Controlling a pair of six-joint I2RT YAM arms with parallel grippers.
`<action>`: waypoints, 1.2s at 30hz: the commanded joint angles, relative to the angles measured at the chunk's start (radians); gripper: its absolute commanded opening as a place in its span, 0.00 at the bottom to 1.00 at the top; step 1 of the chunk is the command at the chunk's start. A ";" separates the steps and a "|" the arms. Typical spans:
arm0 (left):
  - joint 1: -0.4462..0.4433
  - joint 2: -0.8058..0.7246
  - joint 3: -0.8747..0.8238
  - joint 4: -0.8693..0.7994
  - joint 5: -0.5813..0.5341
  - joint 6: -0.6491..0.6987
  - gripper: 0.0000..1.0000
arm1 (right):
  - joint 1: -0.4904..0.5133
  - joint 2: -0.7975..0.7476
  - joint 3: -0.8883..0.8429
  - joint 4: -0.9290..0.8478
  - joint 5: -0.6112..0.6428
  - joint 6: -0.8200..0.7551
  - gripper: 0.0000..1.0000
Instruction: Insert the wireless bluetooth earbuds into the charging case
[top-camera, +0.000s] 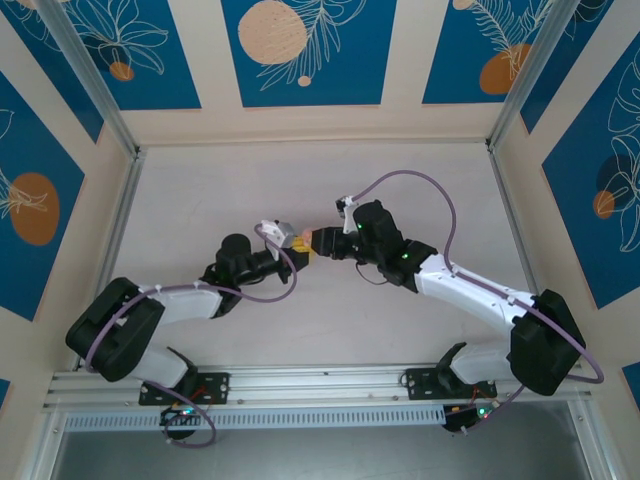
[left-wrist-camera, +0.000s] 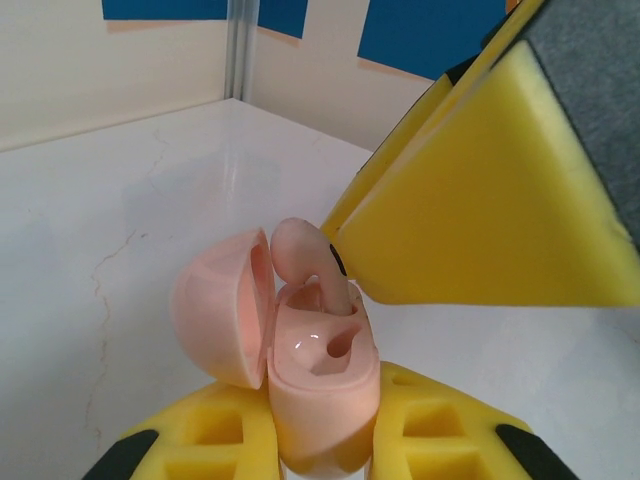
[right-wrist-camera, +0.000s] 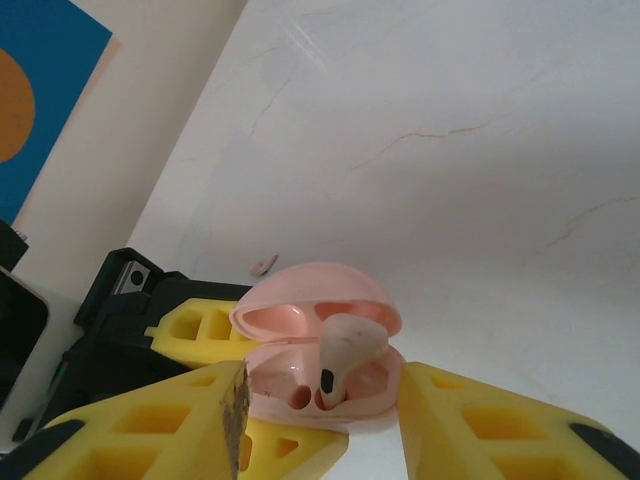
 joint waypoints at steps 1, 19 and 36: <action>-0.007 -0.032 0.033 0.017 -0.007 0.015 0.10 | -0.015 -0.028 0.022 -0.008 -0.076 0.015 0.44; -0.007 -0.062 0.027 0.011 0.018 0.041 0.10 | -0.051 -0.050 0.018 0.026 -0.225 0.023 0.45; -0.007 -0.058 0.016 0.064 0.082 0.049 0.10 | -0.141 -0.105 0.088 -0.111 -0.317 -0.001 0.43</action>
